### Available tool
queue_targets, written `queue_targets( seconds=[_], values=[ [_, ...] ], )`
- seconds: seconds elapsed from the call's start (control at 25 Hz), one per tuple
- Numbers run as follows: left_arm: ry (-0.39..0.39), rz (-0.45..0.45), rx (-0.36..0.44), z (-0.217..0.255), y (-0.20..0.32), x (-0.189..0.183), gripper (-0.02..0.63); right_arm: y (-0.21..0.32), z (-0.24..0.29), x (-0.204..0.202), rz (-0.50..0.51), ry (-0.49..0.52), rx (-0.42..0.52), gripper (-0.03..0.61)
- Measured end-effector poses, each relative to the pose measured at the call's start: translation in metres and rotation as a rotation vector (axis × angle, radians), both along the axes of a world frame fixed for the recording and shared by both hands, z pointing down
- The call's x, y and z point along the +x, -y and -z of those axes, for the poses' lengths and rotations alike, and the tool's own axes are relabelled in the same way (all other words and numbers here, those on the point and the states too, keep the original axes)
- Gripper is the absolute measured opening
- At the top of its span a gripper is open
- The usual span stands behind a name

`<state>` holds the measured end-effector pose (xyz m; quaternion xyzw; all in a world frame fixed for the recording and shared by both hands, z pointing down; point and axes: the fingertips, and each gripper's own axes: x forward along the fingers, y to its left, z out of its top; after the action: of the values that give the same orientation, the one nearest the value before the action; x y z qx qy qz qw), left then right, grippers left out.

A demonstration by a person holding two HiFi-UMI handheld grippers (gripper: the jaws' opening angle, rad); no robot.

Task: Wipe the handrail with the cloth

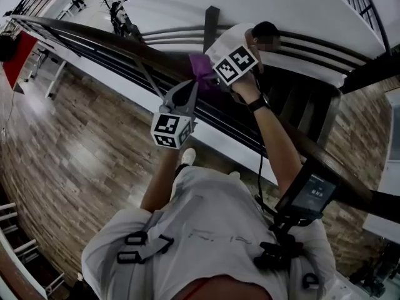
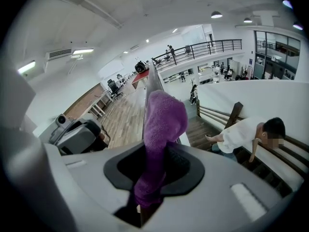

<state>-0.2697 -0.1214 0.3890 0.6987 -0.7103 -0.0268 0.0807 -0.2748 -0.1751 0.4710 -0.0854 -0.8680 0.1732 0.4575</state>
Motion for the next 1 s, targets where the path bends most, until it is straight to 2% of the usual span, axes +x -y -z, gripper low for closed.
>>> queue_targets(
  seconds=[0.52, 0.72, 1.0],
  values=[
    [0.028, -0.169, -0.010, 0.007, 0.040, 0.070, -0.003, 0.023, 0.004, 0.117, -0.150, -0.006, 0.043, 0.094],
    [0.042, -0.273, -0.013, 0.007, 0.056, 0.100, -0.003, 0.025, 0.003, 0.151, -0.229, -0.008, 0.079, 0.094],
    [0.055, -0.410, -0.005, 0.010, 0.077, 0.152, -0.003, 0.031, 0.003, 0.204, -0.337, -0.008, 0.079, 0.094]
  ],
)
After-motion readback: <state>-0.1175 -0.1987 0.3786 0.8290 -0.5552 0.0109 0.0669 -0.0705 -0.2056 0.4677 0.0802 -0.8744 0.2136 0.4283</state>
